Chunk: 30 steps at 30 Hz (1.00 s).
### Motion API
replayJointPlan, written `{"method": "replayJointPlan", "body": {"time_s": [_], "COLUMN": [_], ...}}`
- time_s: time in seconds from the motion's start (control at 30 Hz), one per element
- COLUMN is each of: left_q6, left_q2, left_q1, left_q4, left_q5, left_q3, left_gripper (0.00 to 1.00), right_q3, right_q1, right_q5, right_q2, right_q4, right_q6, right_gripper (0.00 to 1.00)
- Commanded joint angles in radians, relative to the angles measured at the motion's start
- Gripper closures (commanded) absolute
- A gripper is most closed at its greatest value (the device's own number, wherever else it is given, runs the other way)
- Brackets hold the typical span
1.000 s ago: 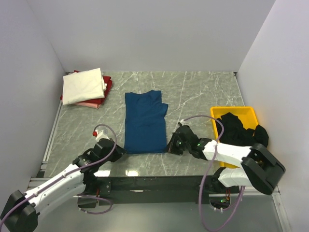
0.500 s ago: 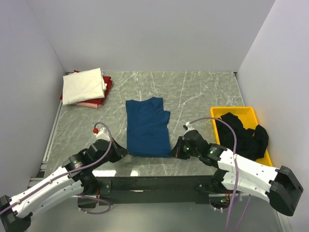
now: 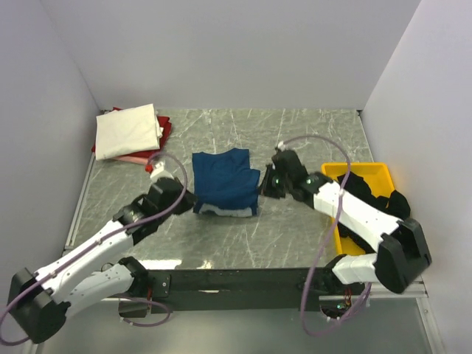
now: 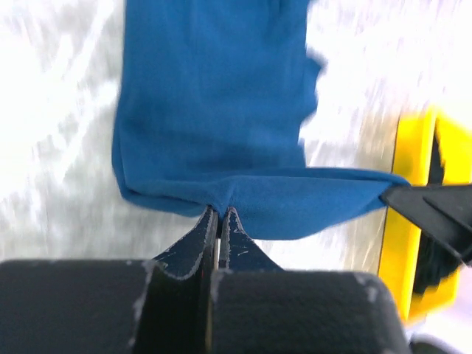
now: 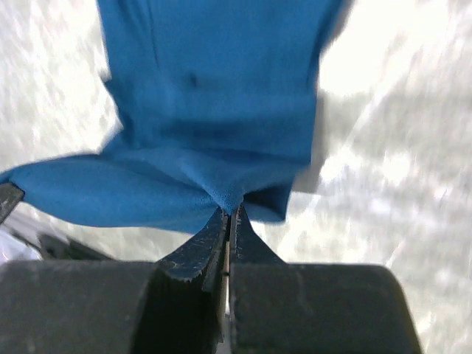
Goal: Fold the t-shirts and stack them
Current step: Fold the tshirt
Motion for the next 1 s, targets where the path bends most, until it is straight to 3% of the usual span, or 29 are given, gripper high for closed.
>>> {"method": "replayJointPlan", "body": {"time_s": [0.0, 0.3, 0.77, 0.8, 0.87, 0.9, 0.97], "left_q6": [0.100, 0.181, 0.236, 0.244, 0.258, 0.268, 0.275], "left_q2": [0.083, 0.440, 0.993, 1.046, 1.094, 1.128, 1.148], "left_q1": [0.113, 0.329, 0.545, 0.552, 0.572, 0.582, 0.596], "left_q4": [0.143, 0.192, 0.233, 0.220, 0.218, 0.216, 0.222], "left_q5": [0.083, 0.223, 0.420, 0.431, 0.457, 0.465, 0.485], "left_q3": [0.099, 0.380, 0.791, 0.818, 0.890, 0.911, 0.954], "left_gripper": [1.00, 1.00, 1.00, 0.94, 0.65, 0.43, 0.34], "right_q3": [0.159, 0.598, 1.403, 1.414, 1.420, 1.420, 1.428], "right_q1": [-0.074, -0.213, -0.368, -0.376, -0.394, -0.401, -0.410], "right_q5": [-0.027, -0.148, -0.357, -0.372, -0.400, -0.399, -0.391], "right_q2": [0.086, 0.464, 1.124, 1.141, 1.163, 1.166, 1.163], "right_q4": [-0.035, -0.135, -0.322, -0.310, -0.267, -0.259, -0.254], "right_q6": [-0.092, -0.146, -0.146, -0.138, -0.121, -0.119, -0.126], "right_gripper": [1.00, 1.00, 1.00, 0.93, 0.78, 0.63, 0.53]}}
